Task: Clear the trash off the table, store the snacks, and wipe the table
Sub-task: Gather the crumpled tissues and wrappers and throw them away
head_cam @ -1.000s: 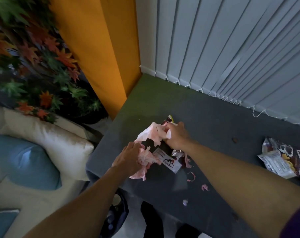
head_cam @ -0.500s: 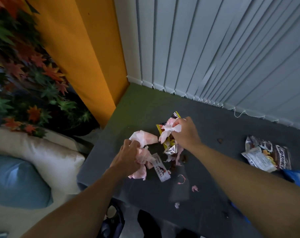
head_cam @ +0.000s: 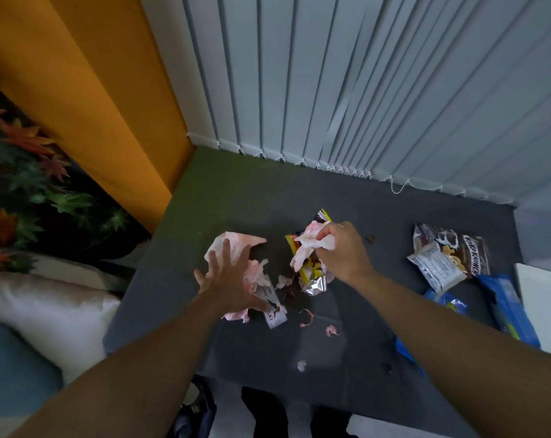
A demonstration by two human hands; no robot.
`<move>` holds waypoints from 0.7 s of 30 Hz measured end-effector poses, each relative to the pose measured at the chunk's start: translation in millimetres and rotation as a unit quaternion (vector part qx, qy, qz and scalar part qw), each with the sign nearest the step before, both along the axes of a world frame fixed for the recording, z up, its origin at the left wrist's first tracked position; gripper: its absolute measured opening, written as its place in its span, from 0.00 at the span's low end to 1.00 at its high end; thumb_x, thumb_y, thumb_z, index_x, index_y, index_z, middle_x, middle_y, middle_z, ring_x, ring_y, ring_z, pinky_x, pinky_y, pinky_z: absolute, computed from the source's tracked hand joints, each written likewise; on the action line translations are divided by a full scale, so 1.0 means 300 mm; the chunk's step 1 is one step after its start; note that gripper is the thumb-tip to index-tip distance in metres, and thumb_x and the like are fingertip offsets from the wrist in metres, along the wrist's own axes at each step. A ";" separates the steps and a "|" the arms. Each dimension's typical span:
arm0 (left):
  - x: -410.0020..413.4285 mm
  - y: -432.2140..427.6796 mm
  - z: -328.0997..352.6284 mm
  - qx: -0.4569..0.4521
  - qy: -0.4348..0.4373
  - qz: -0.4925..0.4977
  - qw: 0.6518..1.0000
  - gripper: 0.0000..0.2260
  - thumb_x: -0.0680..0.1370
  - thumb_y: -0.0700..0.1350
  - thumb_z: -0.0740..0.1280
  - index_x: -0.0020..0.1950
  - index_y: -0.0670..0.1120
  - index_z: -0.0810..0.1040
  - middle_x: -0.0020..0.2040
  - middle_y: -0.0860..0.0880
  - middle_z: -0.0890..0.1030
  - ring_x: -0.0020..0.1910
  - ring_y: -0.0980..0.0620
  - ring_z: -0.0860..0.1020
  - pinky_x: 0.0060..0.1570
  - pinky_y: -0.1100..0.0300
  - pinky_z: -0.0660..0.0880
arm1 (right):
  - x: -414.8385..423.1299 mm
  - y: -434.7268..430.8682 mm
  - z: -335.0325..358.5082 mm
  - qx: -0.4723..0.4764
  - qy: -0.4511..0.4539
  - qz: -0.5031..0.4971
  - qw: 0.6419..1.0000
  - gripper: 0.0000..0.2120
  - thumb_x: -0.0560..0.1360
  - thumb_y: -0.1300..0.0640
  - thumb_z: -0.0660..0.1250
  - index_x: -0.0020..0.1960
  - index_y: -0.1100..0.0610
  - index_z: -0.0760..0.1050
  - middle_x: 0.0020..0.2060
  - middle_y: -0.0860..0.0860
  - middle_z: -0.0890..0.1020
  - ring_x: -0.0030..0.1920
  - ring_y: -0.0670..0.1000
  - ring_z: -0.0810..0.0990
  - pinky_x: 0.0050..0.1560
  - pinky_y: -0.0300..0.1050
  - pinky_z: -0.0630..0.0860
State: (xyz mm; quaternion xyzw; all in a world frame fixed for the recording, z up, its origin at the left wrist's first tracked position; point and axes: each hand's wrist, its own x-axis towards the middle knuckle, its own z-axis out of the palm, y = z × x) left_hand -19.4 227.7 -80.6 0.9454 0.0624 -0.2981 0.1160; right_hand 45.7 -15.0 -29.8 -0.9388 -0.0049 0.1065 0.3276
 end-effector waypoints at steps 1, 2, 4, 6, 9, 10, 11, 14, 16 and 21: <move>-0.003 -0.018 -0.009 0.007 0.007 -0.009 1.000 0.65 0.54 0.79 0.71 0.78 0.62 0.35 0.79 0.49 0.28 0.78 0.35 0.35 0.69 0.24 0.48 | -0.004 -0.004 -0.007 0.002 -0.001 -0.002 1.000 0.08 0.73 0.61 0.70 0.47 0.50 0.75 0.53 0.51 0.71 0.50 0.48 0.73 0.48 0.37 0.69; -0.008 -0.035 -0.018 0.014 0.009 -0.021 1.000 0.64 0.55 0.79 0.70 0.78 0.63 0.35 0.79 0.50 0.29 0.79 0.35 0.36 0.68 0.24 0.49 | -0.007 -0.007 -0.014 0.004 -0.003 -0.004 1.000 0.08 0.73 0.61 0.71 0.47 0.50 0.74 0.53 0.51 0.71 0.50 0.48 0.73 0.47 0.35 0.69; -0.024 -0.066 -0.035 0.025 -0.011 -0.044 0.999 0.59 0.59 0.77 0.70 0.79 0.63 0.40 0.80 0.51 0.36 0.79 0.37 0.42 0.67 0.25 0.55 | -0.010 -0.012 -0.027 0.006 -0.009 -0.004 1.000 0.09 0.73 0.61 0.72 0.46 0.50 0.74 0.53 0.52 0.71 0.50 0.48 0.74 0.44 0.30 0.68; -0.038 -0.082 -0.046 0.024 -0.052 -0.053 0.997 0.49 0.64 0.72 0.72 0.78 0.62 0.51 0.78 0.49 0.49 0.76 0.41 0.52 0.67 0.30 0.60 | -0.010 -0.016 -0.035 0.010 -0.015 -0.004 1.000 0.10 0.72 0.61 0.72 0.46 0.50 0.74 0.53 0.52 0.72 0.51 0.50 0.75 0.45 0.32 0.71; -0.043 -0.085 -0.057 0.010 -0.089 -0.051 0.995 0.33 0.71 0.63 0.72 0.73 0.59 0.66 0.73 0.49 0.62 0.72 0.43 0.60 0.67 0.37 0.64 | -0.010 -0.021 -0.038 0.009 -0.015 -0.011 1.000 0.09 0.72 0.61 0.72 0.46 0.50 0.75 0.54 0.53 0.72 0.51 0.50 0.76 0.48 0.38 0.73; -0.039 -0.083 -0.053 0.007 -0.090 -0.052 0.995 0.28 0.73 0.59 0.72 0.72 0.57 0.70 0.72 0.49 0.65 0.71 0.42 0.62 0.67 0.39 0.65 | -0.011 -0.024 -0.037 0.004 -0.013 -0.012 1.000 0.09 0.72 0.61 0.72 0.47 0.50 0.75 0.54 0.52 0.72 0.51 0.50 0.75 0.48 0.38 0.73; -0.034 -0.080 -0.047 0.009 -0.088 -0.058 0.994 0.24 0.75 0.54 0.70 0.71 0.56 0.72 0.70 0.49 0.67 0.70 0.42 0.64 0.66 0.40 0.67 | -0.012 -0.026 -0.036 -0.001 -0.010 -0.012 1.000 0.10 0.72 0.61 0.72 0.47 0.50 0.74 0.54 0.51 0.71 0.51 0.49 0.75 0.48 0.37 0.72; -0.023 -0.079 -0.022 0.011 -0.076 -0.074 0.994 0.16 0.77 0.47 0.67 0.65 0.51 0.79 0.65 0.48 0.71 0.65 0.43 0.68 0.62 0.43 0.70 | -0.012 -0.024 -0.033 -0.009 -0.012 -0.006 1.000 0.10 0.73 0.60 0.72 0.47 0.49 0.73 0.54 0.50 0.70 0.50 0.48 0.73 0.45 0.33 0.69; -0.021 -0.077 -0.012 -0.014 -0.078 -0.055 0.995 0.15 0.76 0.46 0.69 0.63 0.48 0.80 0.64 0.47 0.70 0.64 0.43 0.68 0.60 0.44 0.73 | -0.011 -0.019 -0.029 -0.013 -0.011 -0.003 1.000 0.10 0.74 0.60 0.72 0.47 0.50 0.73 0.54 0.50 0.70 0.50 0.47 0.73 0.45 0.33 0.68; -0.014 -0.032 -0.030 -0.064 -0.100 -0.006 0.993 0.15 0.77 0.42 0.68 0.63 0.47 0.79 0.76 0.48 0.59 0.68 0.42 0.68 0.59 0.44 0.76 | -0.007 -0.016 -0.031 -0.008 -0.009 -0.001 1.000 0.11 0.73 0.61 0.72 0.46 0.48 0.72 0.55 0.51 0.71 0.49 0.47 0.73 0.41 0.29 0.66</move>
